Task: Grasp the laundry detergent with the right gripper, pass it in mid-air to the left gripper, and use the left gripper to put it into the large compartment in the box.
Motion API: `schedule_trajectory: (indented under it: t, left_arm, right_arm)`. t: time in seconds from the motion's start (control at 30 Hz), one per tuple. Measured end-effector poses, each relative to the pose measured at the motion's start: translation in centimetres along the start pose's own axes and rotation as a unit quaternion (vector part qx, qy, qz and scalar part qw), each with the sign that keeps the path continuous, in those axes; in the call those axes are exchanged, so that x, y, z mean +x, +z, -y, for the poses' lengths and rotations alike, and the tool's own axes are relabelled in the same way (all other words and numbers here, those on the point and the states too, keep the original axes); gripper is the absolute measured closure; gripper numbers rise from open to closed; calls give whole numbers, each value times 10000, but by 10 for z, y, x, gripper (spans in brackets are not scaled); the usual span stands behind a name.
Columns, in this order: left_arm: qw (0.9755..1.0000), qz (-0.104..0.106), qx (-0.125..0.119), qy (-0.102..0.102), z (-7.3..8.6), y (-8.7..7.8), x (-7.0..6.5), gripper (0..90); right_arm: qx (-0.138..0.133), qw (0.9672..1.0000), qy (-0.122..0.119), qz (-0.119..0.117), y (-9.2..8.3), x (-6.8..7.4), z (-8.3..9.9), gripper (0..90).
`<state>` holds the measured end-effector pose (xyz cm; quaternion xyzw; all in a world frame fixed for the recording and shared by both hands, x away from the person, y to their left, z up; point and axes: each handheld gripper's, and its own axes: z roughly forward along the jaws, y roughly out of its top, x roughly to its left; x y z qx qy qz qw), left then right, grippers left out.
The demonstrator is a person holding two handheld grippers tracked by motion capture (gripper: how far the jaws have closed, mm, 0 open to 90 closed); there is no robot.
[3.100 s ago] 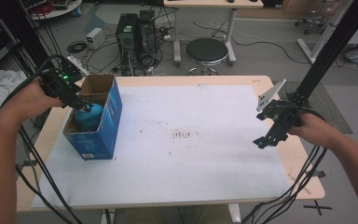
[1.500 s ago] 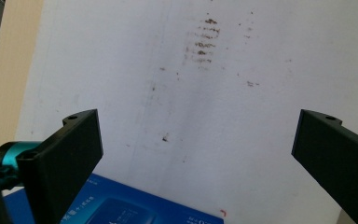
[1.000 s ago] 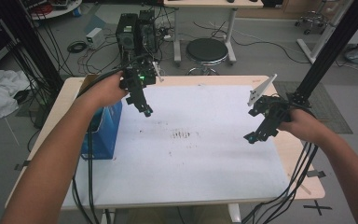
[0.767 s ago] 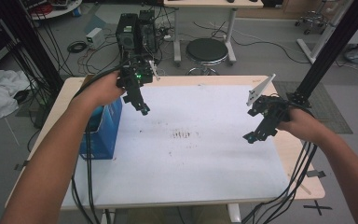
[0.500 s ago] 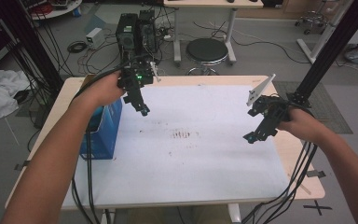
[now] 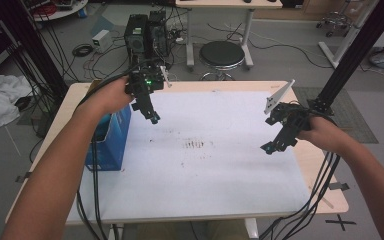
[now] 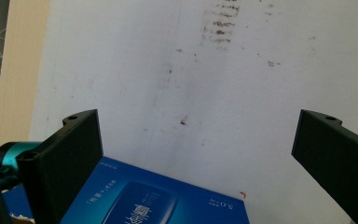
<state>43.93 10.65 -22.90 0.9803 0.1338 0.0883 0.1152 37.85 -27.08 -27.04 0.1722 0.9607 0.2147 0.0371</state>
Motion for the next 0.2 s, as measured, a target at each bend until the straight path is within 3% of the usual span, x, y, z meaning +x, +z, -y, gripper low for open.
schedule_trajectory:
  t: [0.2]
  left_arm:
    - [10000, -2, -8, -13, 1, 0, 0, 17]
  right_arm:
    - [-2, 10000, -31, -5, 0, 0, 0, 9]
